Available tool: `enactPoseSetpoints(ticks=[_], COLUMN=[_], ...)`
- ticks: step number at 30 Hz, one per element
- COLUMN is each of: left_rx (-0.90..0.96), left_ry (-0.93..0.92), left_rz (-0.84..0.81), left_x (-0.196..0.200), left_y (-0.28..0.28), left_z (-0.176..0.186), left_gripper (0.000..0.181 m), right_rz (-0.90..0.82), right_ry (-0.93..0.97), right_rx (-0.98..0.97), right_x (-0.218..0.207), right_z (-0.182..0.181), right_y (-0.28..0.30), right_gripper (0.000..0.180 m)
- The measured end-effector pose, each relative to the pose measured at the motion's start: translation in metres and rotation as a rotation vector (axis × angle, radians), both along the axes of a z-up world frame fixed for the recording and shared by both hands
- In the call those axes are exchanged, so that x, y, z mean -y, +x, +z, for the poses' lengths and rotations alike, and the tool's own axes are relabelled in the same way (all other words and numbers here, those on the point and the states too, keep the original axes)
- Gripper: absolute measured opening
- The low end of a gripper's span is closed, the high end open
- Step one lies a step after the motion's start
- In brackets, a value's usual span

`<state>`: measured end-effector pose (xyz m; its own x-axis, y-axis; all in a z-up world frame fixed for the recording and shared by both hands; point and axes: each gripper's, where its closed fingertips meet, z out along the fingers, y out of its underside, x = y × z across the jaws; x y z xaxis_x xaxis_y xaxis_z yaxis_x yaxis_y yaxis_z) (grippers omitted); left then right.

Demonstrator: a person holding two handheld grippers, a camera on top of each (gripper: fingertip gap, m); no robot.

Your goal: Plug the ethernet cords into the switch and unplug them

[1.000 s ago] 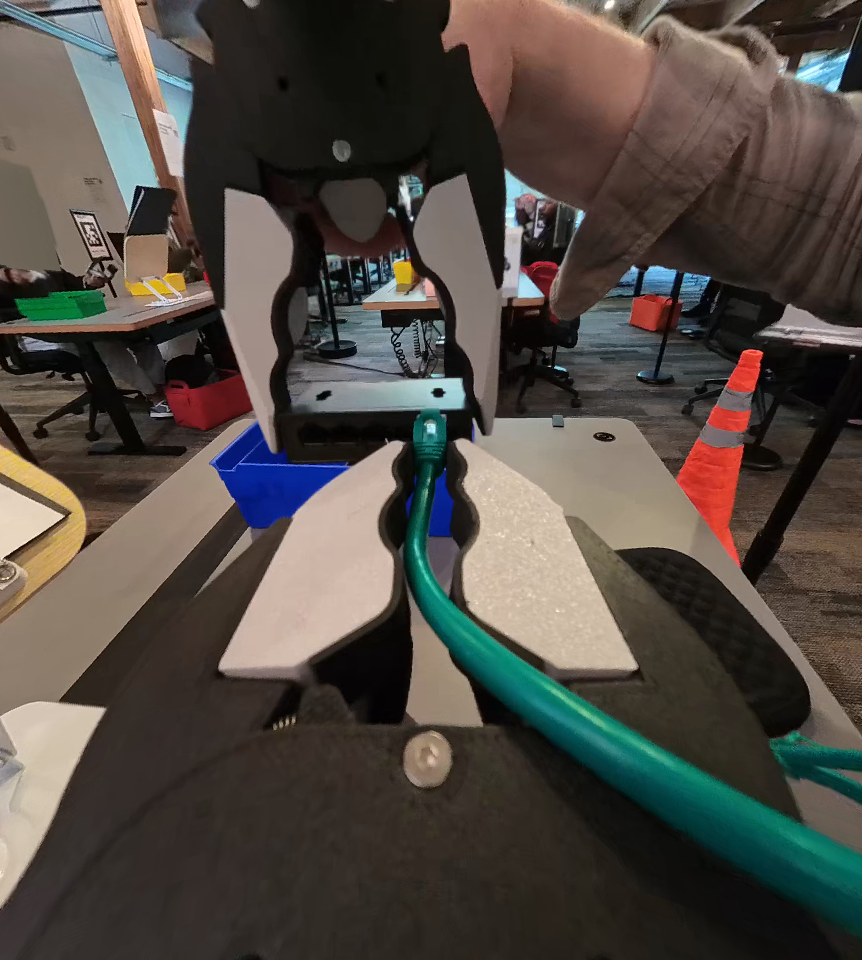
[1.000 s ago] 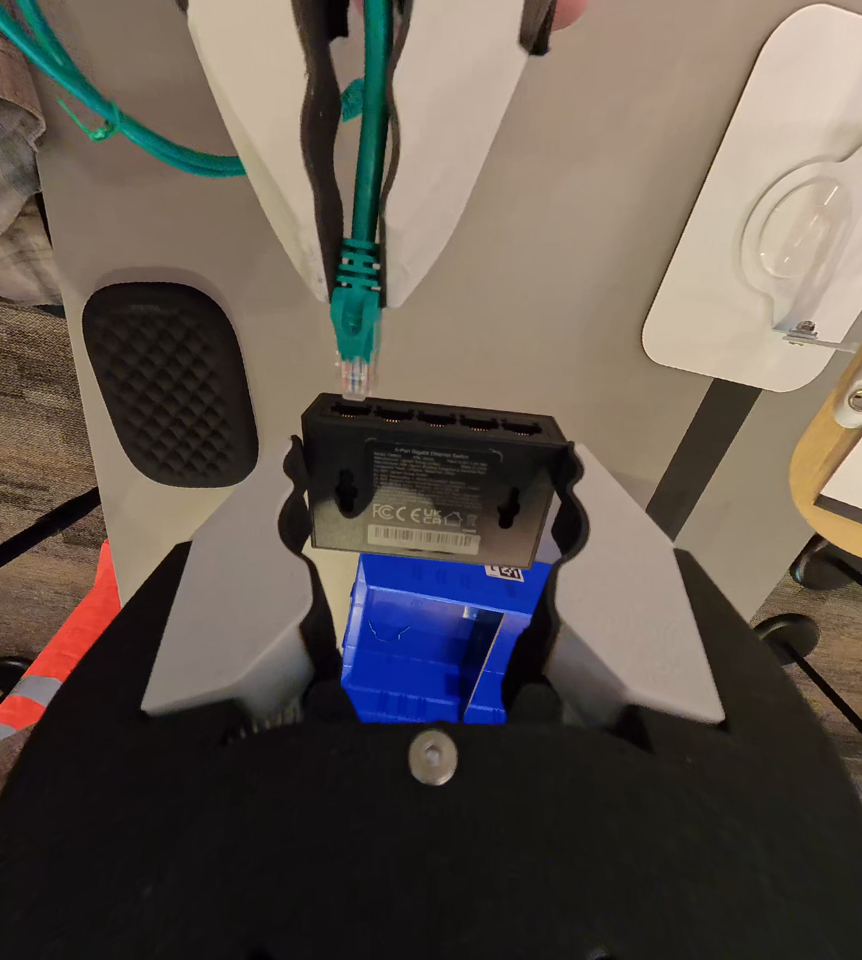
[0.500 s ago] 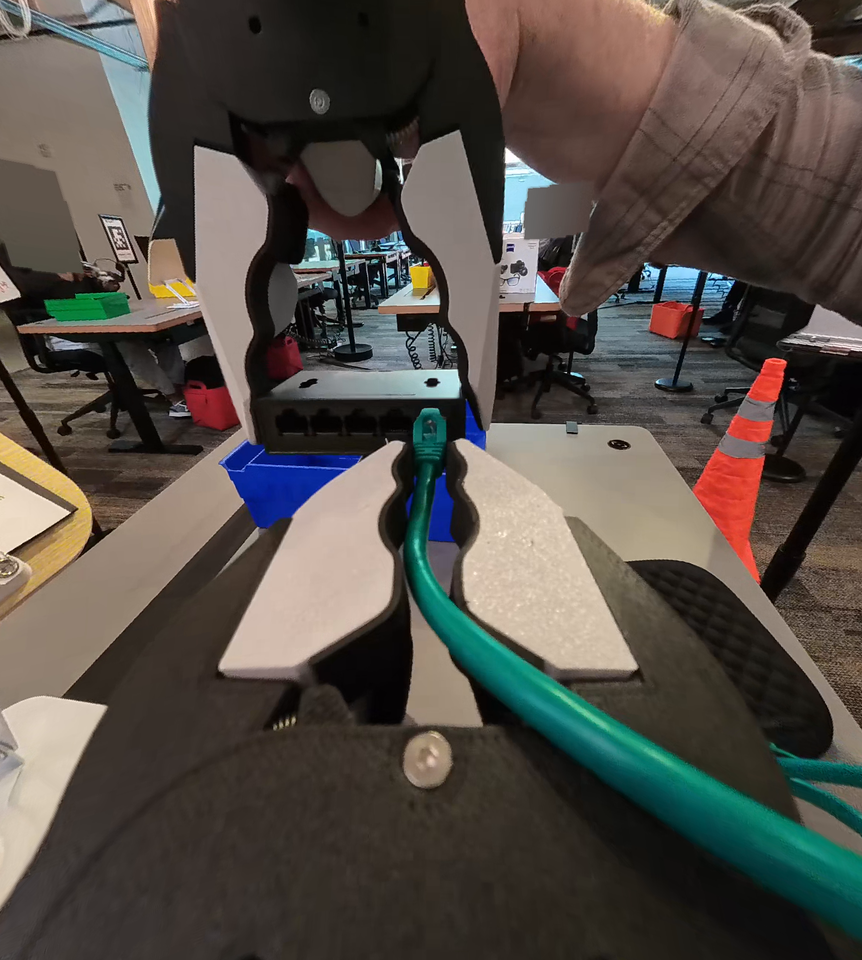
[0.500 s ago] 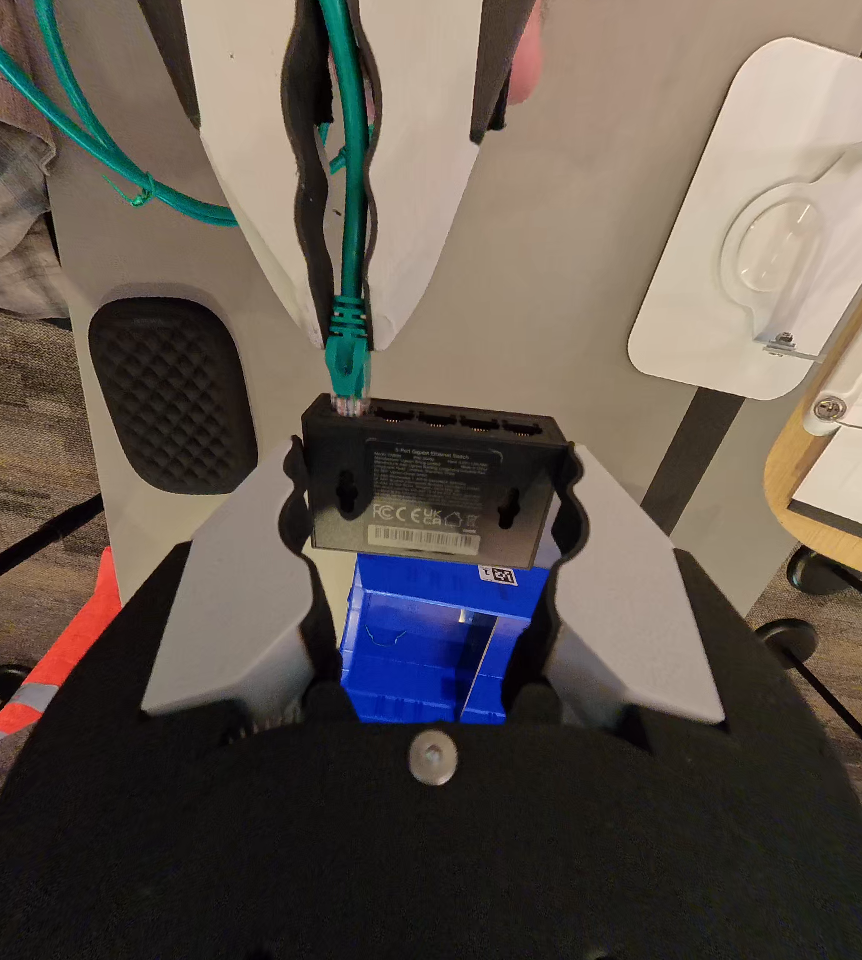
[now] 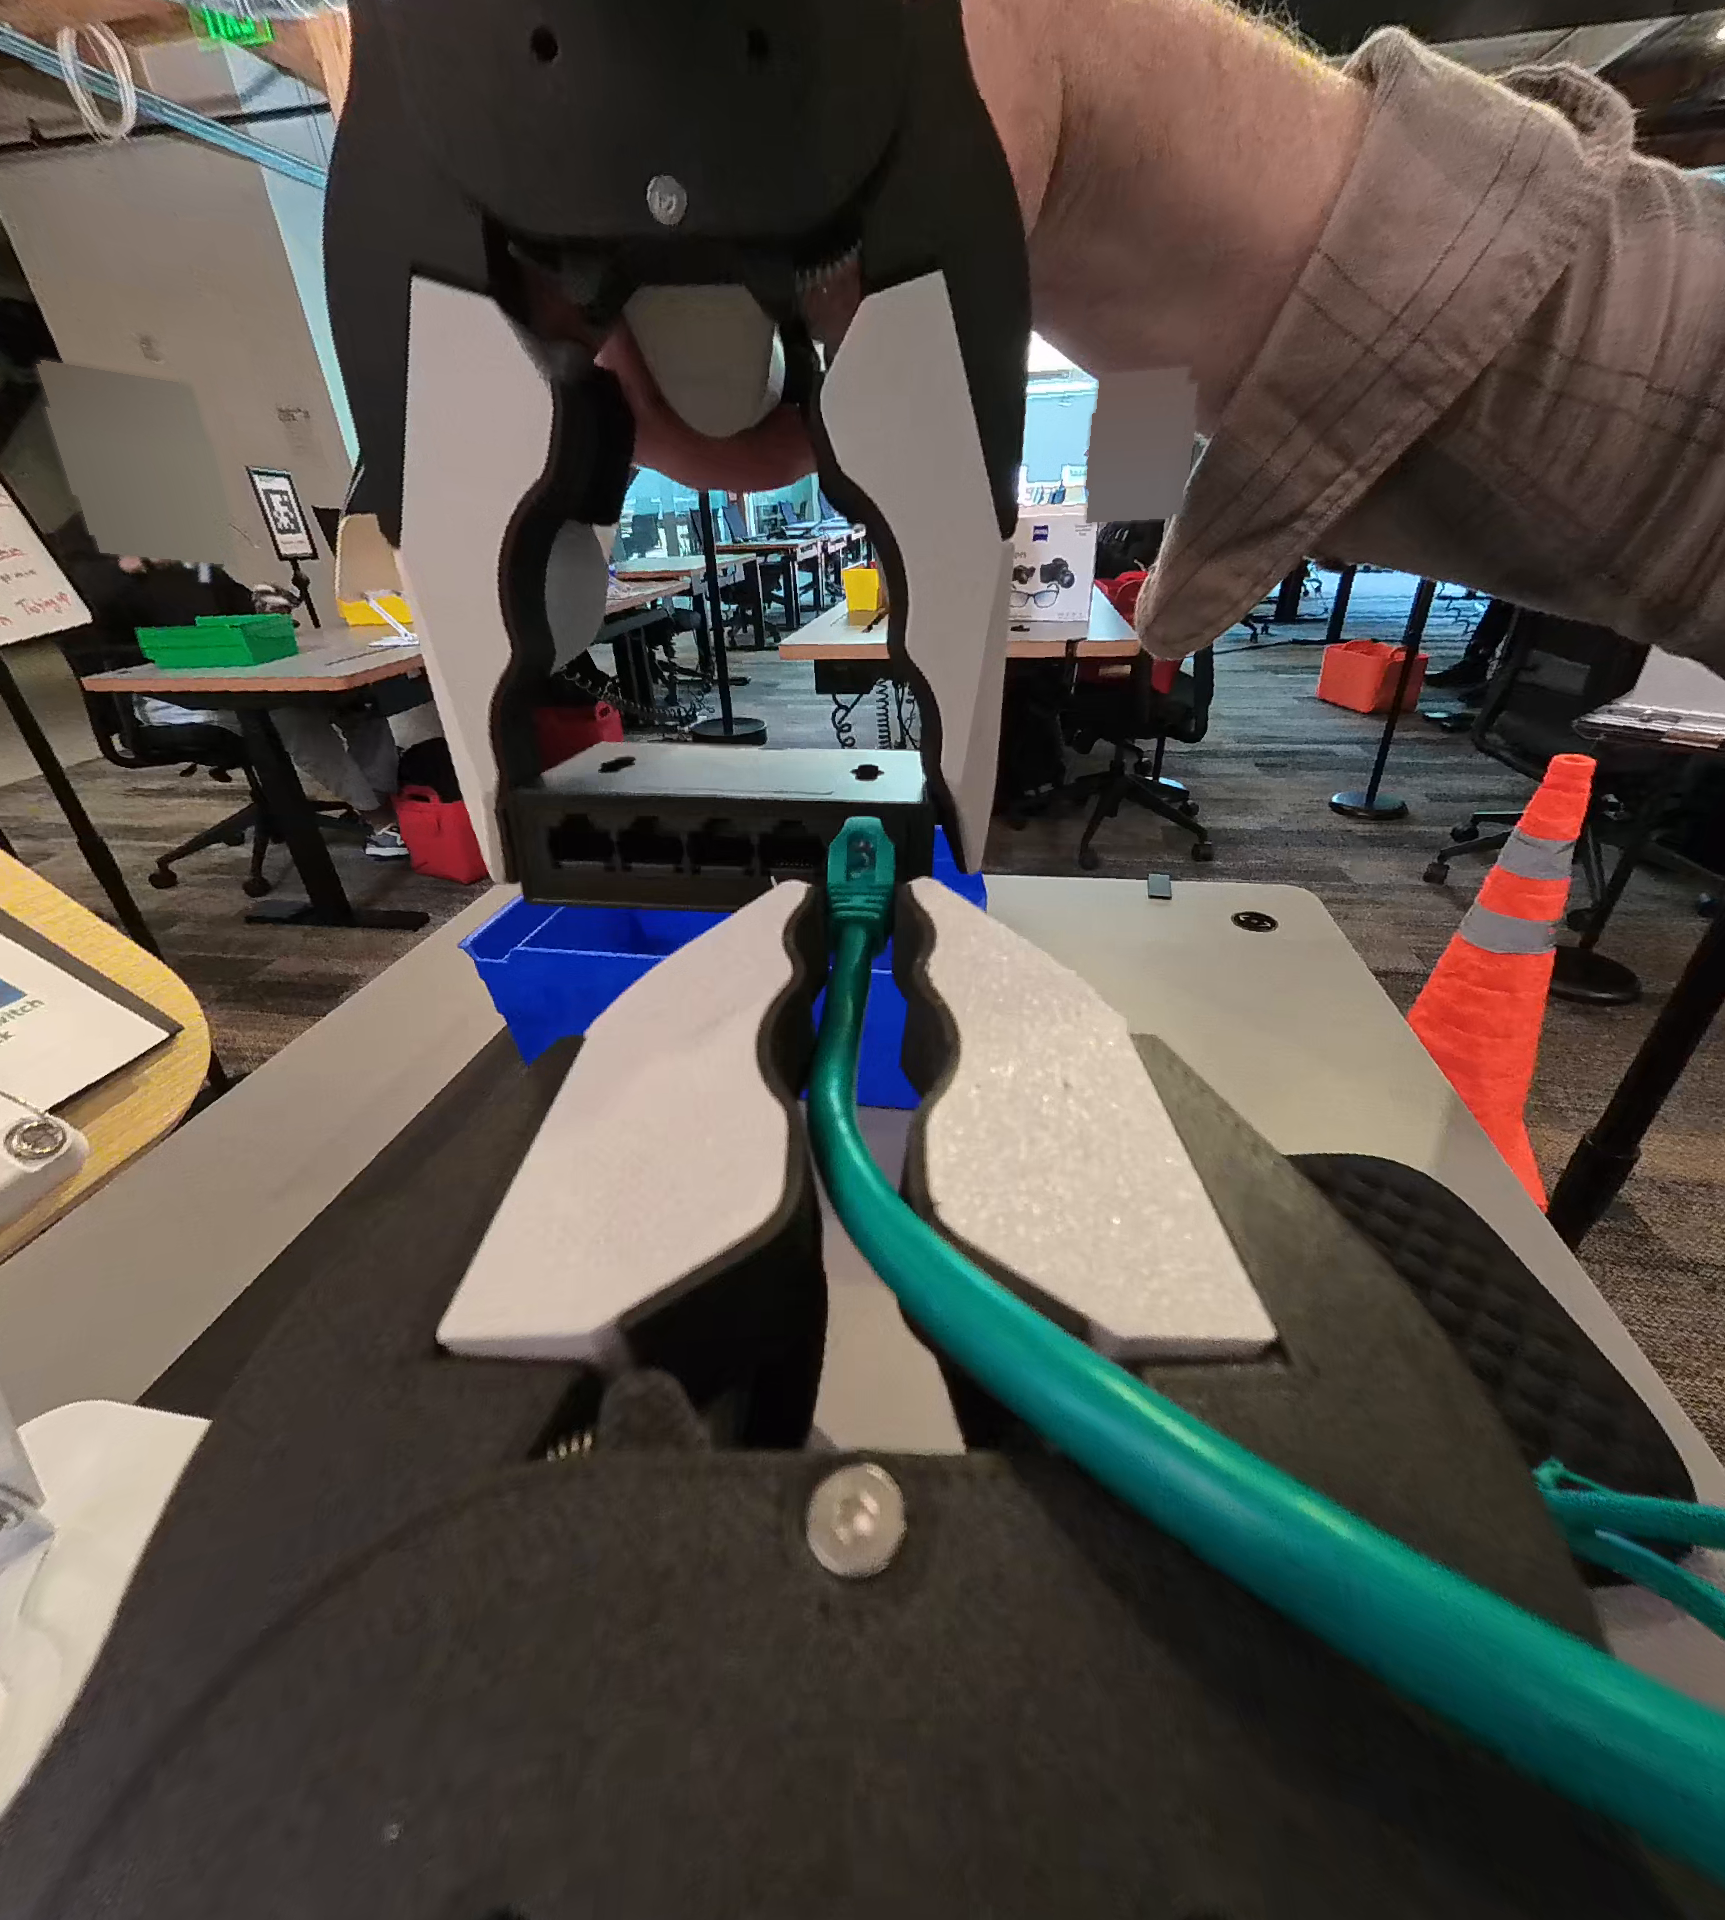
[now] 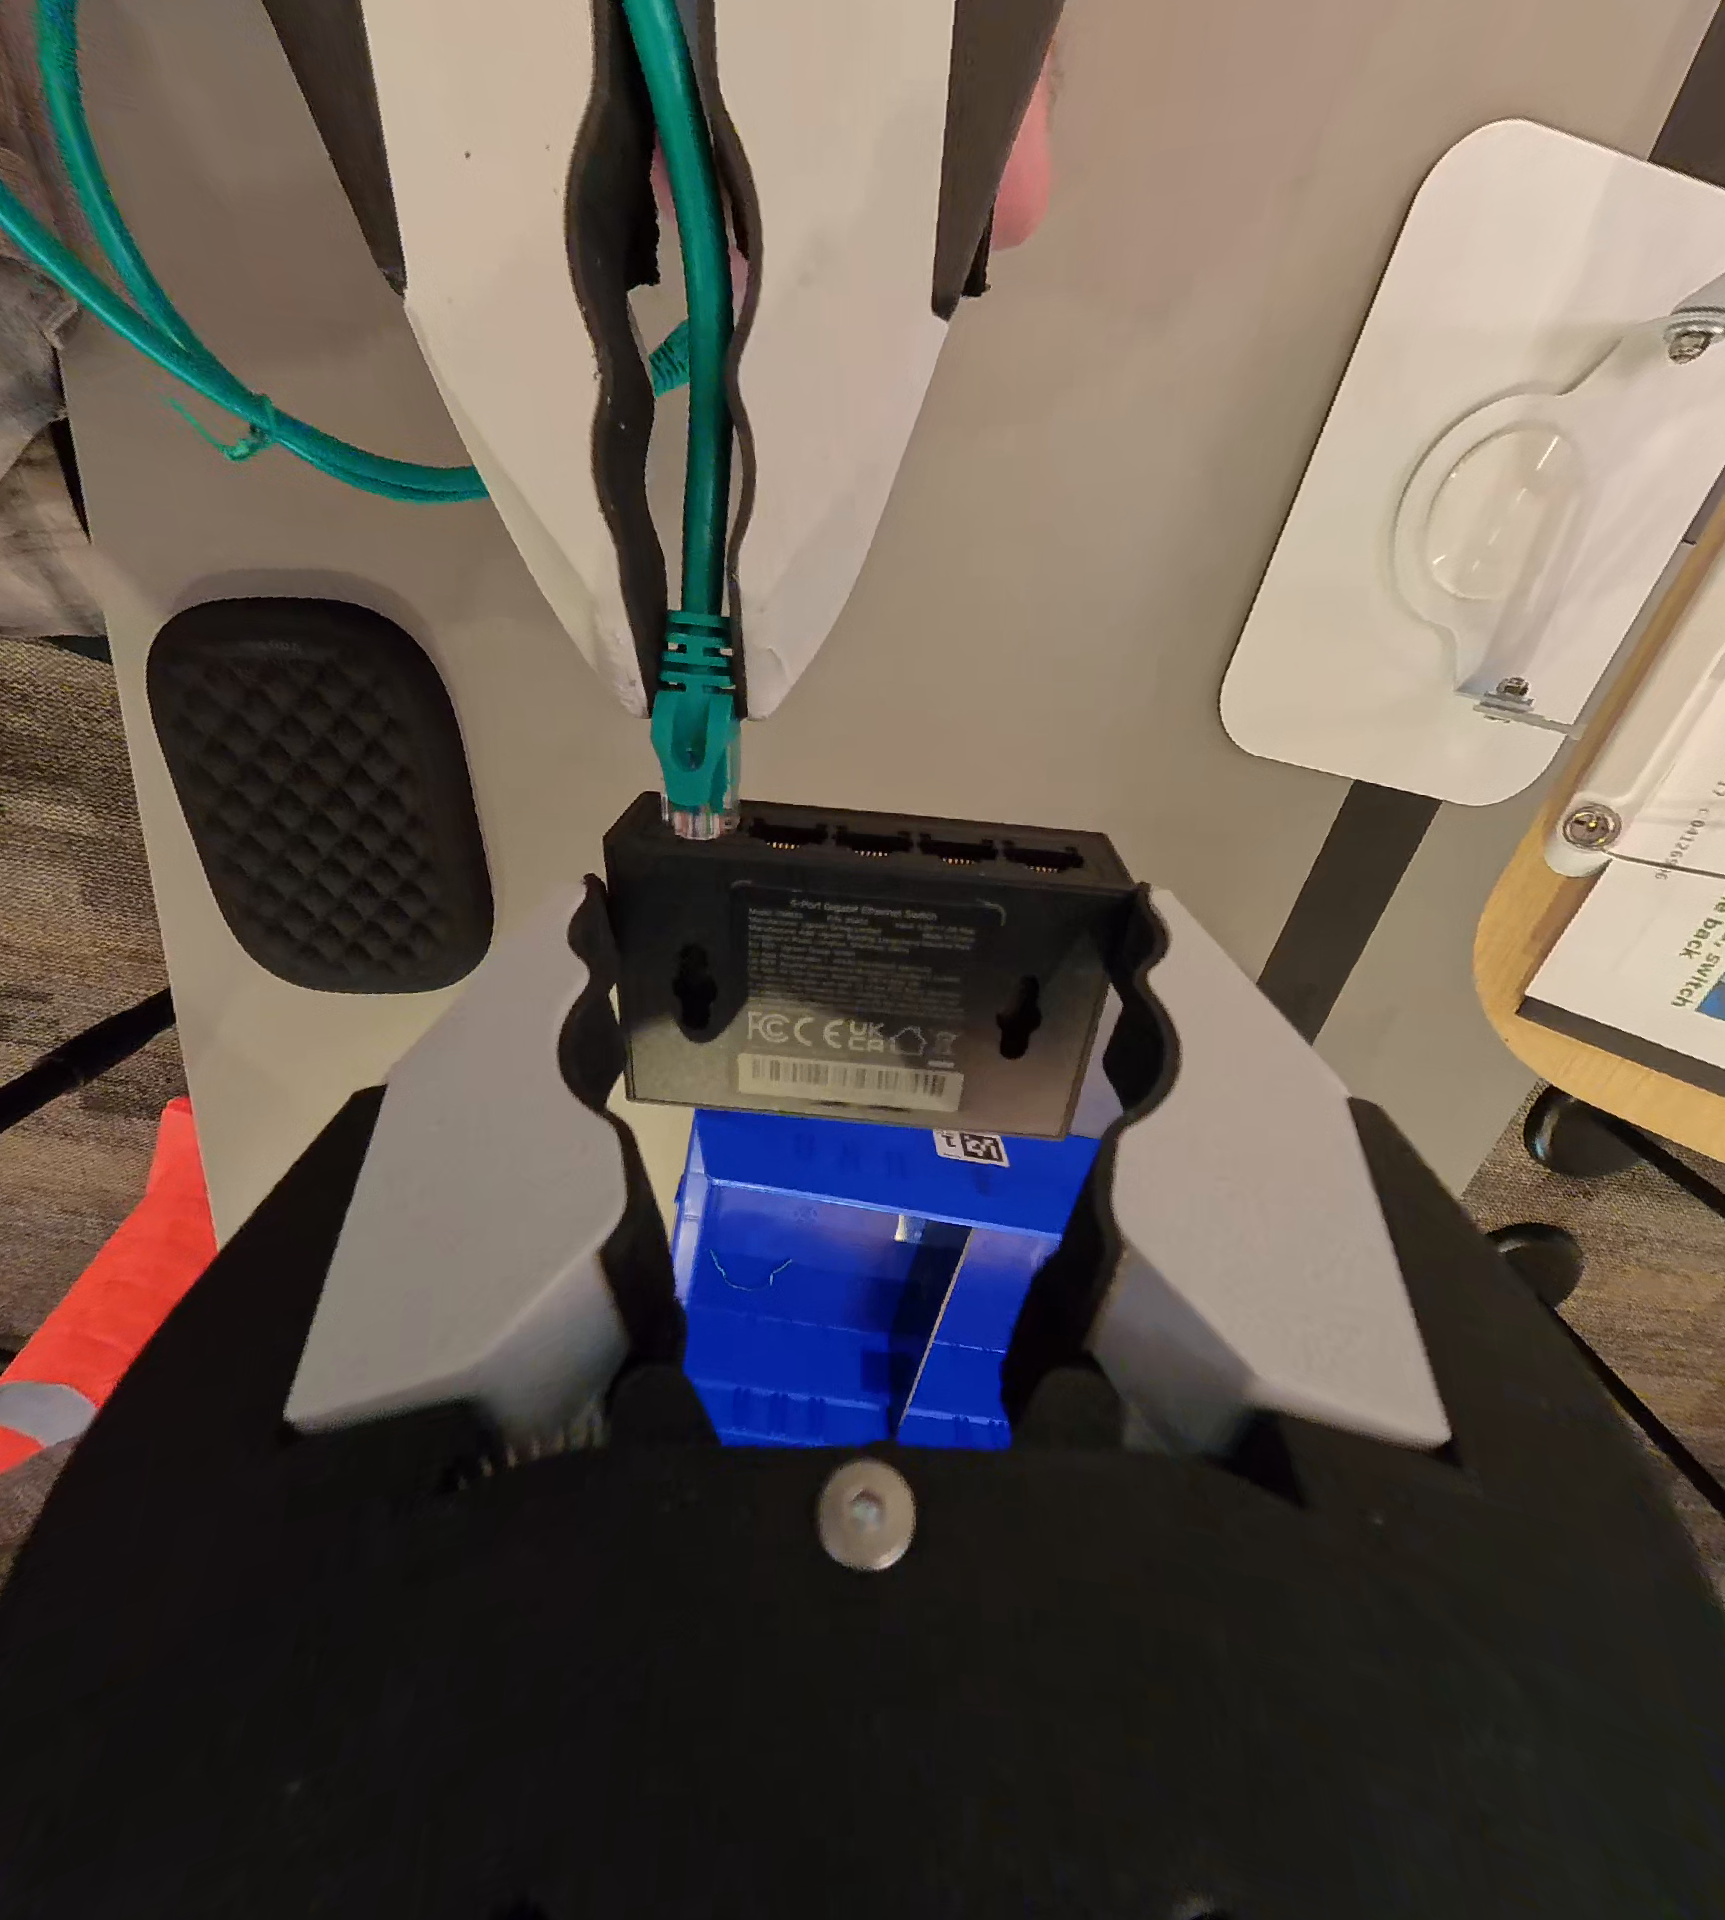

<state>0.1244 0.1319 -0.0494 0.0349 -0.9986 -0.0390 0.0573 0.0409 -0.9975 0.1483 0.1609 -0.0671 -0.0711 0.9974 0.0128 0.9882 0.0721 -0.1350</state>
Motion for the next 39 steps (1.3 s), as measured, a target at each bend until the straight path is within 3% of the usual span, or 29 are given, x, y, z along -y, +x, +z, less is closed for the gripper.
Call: enactPoseSetpoints(ticks=[39], left_rx=[0.063], left_ry=[0.018], left_rz=[0.010], left_x=[0.0001], left_y=[-0.0002], left_z=[0.0057], left_gripper=[0.011], right_rz=[-0.020], right_ry=[0.014], right_rx=[-0.015], right_x=[0.0008], right_z=[0.0077], right_y=[-0.0051], right_gripper=[0.094])
